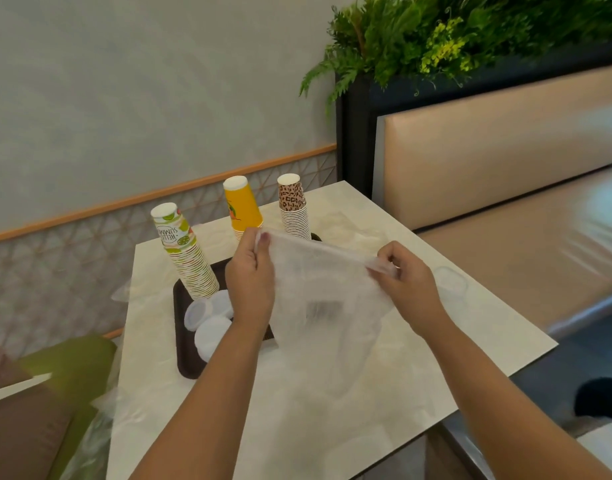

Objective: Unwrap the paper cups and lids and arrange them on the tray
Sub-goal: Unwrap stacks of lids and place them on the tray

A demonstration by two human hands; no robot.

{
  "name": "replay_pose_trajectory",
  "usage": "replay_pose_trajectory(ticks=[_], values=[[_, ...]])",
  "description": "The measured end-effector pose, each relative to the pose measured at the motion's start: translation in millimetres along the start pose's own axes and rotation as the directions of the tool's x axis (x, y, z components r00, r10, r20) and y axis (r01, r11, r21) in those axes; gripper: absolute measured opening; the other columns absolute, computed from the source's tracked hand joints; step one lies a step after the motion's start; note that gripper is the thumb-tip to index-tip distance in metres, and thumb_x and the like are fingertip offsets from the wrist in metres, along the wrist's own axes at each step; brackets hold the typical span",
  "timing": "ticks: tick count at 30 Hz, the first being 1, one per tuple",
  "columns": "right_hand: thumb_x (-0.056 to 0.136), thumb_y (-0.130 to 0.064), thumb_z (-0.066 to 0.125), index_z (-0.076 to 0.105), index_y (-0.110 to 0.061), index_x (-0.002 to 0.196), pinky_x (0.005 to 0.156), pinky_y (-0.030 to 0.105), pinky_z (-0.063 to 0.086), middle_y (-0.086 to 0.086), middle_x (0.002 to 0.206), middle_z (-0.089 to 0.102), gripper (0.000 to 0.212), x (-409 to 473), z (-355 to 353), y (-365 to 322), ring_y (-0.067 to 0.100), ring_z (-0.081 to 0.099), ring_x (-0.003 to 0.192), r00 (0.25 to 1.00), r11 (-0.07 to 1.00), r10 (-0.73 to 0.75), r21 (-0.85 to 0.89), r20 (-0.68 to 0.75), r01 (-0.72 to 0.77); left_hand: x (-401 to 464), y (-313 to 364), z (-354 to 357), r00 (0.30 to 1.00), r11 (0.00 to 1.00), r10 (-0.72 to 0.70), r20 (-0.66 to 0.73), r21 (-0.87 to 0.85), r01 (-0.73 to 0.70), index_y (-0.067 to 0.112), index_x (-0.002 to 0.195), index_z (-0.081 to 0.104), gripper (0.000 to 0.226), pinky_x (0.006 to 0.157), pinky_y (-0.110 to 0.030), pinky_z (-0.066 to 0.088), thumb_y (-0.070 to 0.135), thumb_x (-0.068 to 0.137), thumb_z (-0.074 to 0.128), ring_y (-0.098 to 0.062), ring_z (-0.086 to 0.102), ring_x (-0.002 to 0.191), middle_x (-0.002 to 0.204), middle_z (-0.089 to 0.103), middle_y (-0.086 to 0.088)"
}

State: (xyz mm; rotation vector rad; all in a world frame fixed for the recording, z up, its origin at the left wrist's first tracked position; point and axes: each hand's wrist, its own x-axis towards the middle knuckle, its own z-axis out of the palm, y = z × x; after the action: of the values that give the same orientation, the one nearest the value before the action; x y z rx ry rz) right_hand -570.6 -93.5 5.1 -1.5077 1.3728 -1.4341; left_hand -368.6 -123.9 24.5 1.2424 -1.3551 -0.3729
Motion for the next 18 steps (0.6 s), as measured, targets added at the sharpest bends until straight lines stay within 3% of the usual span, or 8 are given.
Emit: replay_pose_trajectory(ticks=[5,7,9,11,14,16,17,18], values=[[0.079,-0.003,0.069,0.05,-0.019,0.076,0.05,0.018,0.035,-0.016,0.069,0.051,0.025,0.5,-7.2,2.3,0.005,0.04,0.053,0.998,0.998,0.041,-0.043,0.038,-0.039,6.9,-7.0,-6.1,0.999,0.998,0.019,0.042,0.062,-0.022,0.01,0.08,0.052,0.027,0.054,-0.015,0.031,0.024,0.101,0.041,0.001,0.045,0.058,0.06,0.045,0.008],[0.074,-0.019,0.079,0.054,-0.024,0.1,0.066,0.011,0.043,-0.02,0.1,0.056,0.037,-1.0,-12.0,-2.5,0.0,0.055,0.076,0.98,0.993,0.055,-0.117,0.191,-0.033,9.3,-1.6,-7.0,0.986,0.991,0.04,0.162,0.118,-0.059,0.013,0.082,0.056,0.026,0.056,-0.014,0.033,0.027,0.1,0.042,0.001,0.048,0.061,0.064,0.052,0.007],[0.071,-0.028,0.081,0.047,-0.035,0.12,0.083,0.005,0.041,-0.024,0.123,0.048,0.06,-1.0,-12.2,-12.6,-0.008,0.052,0.105,0.94,0.991,0.025,-0.129,0.341,0.021,6.6,5.2,-3.2,0.951,0.983,0.076,0.3,0.135,-0.121,0.01,0.084,0.06,0.03,0.06,-0.021,0.037,0.031,0.099,0.045,-0.005,0.051,0.064,0.069,0.059,-0.001],[0.073,-0.028,0.08,0.048,-0.041,0.116,0.083,0.005,0.038,-0.027,0.117,0.053,0.054,-1.4,-3.2,-20.4,-0.012,0.051,0.104,0.905,0.978,-0.075,-0.147,0.419,0.149,0.9,14.7,3.9,0.919,0.995,0.065,0.39,0.048,-0.09,0.01,0.085,0.062,0.032,0.064,-0.024,0.041,0.034,0.096,0.045,-0.007,0.053,0.068,0.073,0.061,0.001],[0.082,-0.022,0.069,0.058,-0.031,0.08,0.062,0.02,0.04,-0.016,0.071,0.059,0.014,-1.3,13.2,-16.8,-0.001,0.054,0.066,0.94,0.952,-0.188,-0.182,0.286,0.245,-1.8,23.2,12.4,0.844,0.941,-0.153,0.514,-0.185,0.283,0.018,0.108,0.061,0.032,0.088,-0.015,0.046,0.045,0.094,0.052,0.003,0.06,0.095,0.104,0.065,0.008],[0.087,-0.021,0.063,0.055,-0.023,0.075,0.055,0.02,0.038,-0.009,0.063,0.054,0.014,1.8,13.4,-8.5,0.004,0.048,0.057,0.986,0.976,-0.149,-0.15,0.07,0.158,0.6,25.8,12.8,0.712,0.787,-0.285,0.642,-0.268,0.556,0.011,0.131,0.051,0.065,0.103,-0.035,0.043,0.051,0.081,0.062,-0.017,0.056,0.118,0.134,0.055,-0.008],[0.087,-0.026,0.061,0.054,-0.019,0.077,0.055,0.018,0.037,-0.007,0.063,0.054,0.014,3.6,11.3,-6.1,0.004,0.047,0.056,0.993,0.986,-0.117,-0.121,-0.025,0.113,-0.2,27.0,10.6,0.658,0.777,-0.324,0.68,-0.206,0.595,0.01,0.135,0.046,0.067,0.097,-0.033,0.047,0.038,0.078,0.069,-0.02,0.057,0.115,0.138,0.051,-0.01],[0.086,-0.03,0.059,0.053,-0.018,0.078,0.055,0.016,0.037,-0.008,0.064,0.054,0.016,4.7,8.8,-5.3,0.003,0.046,0.057,0.991,0.992,-0.09,-0.1,-0.096,0.081,-3.1,23.7,8.3,0.624,0.843,-0.314,0.716,-0.093,0.531,0.015,0.134,0.046,0.061,0.086,-0.024,0.052,0.029,0.081,0.072,-0.014,0.06,0.108,0.135,0.054,-0.006]])
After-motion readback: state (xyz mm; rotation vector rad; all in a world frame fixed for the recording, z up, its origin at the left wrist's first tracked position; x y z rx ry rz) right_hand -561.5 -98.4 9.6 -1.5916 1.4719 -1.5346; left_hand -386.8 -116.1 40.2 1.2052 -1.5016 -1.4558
